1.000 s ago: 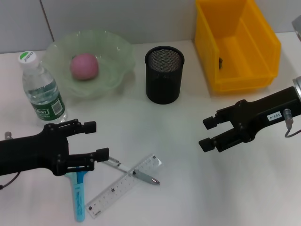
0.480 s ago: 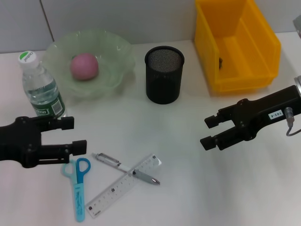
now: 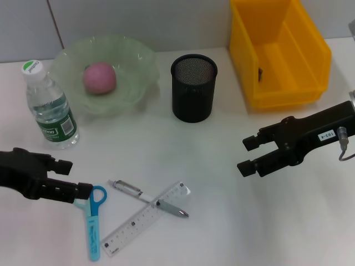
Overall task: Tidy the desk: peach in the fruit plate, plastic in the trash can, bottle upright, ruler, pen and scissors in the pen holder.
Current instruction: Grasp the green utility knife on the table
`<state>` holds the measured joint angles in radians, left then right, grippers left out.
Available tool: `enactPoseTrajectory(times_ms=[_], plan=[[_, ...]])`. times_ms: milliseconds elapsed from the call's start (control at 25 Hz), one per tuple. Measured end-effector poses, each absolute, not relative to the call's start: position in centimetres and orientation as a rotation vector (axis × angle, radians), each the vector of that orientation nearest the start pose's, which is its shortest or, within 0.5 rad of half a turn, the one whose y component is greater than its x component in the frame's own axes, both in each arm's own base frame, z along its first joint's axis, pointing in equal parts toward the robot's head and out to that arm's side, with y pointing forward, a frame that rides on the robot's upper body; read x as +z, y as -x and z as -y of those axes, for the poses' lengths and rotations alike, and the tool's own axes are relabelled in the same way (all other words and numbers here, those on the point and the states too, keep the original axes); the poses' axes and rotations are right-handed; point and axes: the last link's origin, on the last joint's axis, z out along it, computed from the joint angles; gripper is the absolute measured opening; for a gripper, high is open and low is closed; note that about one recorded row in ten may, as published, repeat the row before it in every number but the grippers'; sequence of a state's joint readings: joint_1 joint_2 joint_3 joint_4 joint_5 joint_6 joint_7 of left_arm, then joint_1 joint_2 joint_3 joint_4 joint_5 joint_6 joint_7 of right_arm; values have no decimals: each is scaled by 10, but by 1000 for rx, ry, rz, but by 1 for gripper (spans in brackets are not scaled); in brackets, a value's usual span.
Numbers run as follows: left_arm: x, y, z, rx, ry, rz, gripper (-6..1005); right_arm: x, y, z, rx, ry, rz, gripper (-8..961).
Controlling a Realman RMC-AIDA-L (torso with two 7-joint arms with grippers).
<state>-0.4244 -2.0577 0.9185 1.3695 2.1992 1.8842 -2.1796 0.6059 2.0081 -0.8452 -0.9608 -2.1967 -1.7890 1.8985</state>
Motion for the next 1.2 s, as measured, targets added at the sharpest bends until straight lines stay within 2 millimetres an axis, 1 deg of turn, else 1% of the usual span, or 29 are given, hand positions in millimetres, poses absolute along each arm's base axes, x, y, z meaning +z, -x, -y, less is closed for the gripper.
enactPoseTrajectory(times_ms=[80, 120, 160, 240, 280, 320, 440, 480, 520, 560, 600, 680, 720, 800, 880, 920, 1000, 1040, 1080, 1120, 1160, 1200], plan=[[68, 213, -307, -18, 2857, 963, 864, 43, -225, -339, 257, 2974, -866, 829], [66, 205, -313, 39, 2884, 880, 864, 43, -225, -339, 257, 2974, -865, 830], [65, 200, -315, 63, 2900, 829, 864, 43, -225, -339, 257, 2974, -865, 830], [63, 186, -322, 95, 2952, 657, 864, 42, -225, -339, 260, 2971, -878, 830], [63, 186, -322, 95, 2952, 657, 864, 43, -225, -339, 261, 2966, -891, 830], [61, 173, -329, 97, 2992, 437, 863, 44, -225, -339, 258, 2963, -911, 830], [57, 159, -337, 91, 3007, 214, 863, 46, -225, -338, 256, 2966, -924, 830], [57, 159, -337, 91, 3007, 214, 863, 48, -224, -338, 256, 2966, -929, 830], [48, 138, -344, 136, 3010, 49, 863, 51, -225, -338, 252, 2960, -941, 830], [48, 138, -344, 136, 3010, 49, 863, 51, -225, -338, 252, 2960, -941, 830], [46, 131, -345, 164, 3006, -11, 862, 52, -225, -338, 249, 2957, -945, 830], [46, 131, -345, 164, 3006, -11, 862, 53, -225, -338, 246, 2955, -948, 829], [43, 118, -346, 224, 2985, -151, 861, 53, -226, -338, 246, 2955, -953, 829], [44, 109, -347, 277, 2947, -284, 860, 53, -226, -338, 248, 2955, -957, 829], [44, 107, -348, 288, 2940, -315, 860, 51, -227, -336, 259, 2962, -957, 829], [44, 105, -349, 354, 2916, -462, 859, 48, -228, -332, 271, 2981, -965, 829], [44, 108, -350, 414, 2899, -549, 848, 45, -227, -331, 281, 2999, -987, 829], [44, 108, -350, 414, 2899, -549, 838, 45, -227, -331, 281, 2999, -987, 829], [41, 112, -351, 484, 2883, -633, 827, 45, -226, -331, 284, 3002, -1011, 829], [41, 112, -351, 484, 2883, -633, 825, 46, -224, -334, 290, 2999, -1050, 829], [38, 113, -349, 529, 2879, -695, 822, 46, -224, -334, 290, 2999, -1050, 829], [38, 113, -349, 529, 2879, -695, 820, 46, -223, -335, 293, 2998, -1064, 829]])
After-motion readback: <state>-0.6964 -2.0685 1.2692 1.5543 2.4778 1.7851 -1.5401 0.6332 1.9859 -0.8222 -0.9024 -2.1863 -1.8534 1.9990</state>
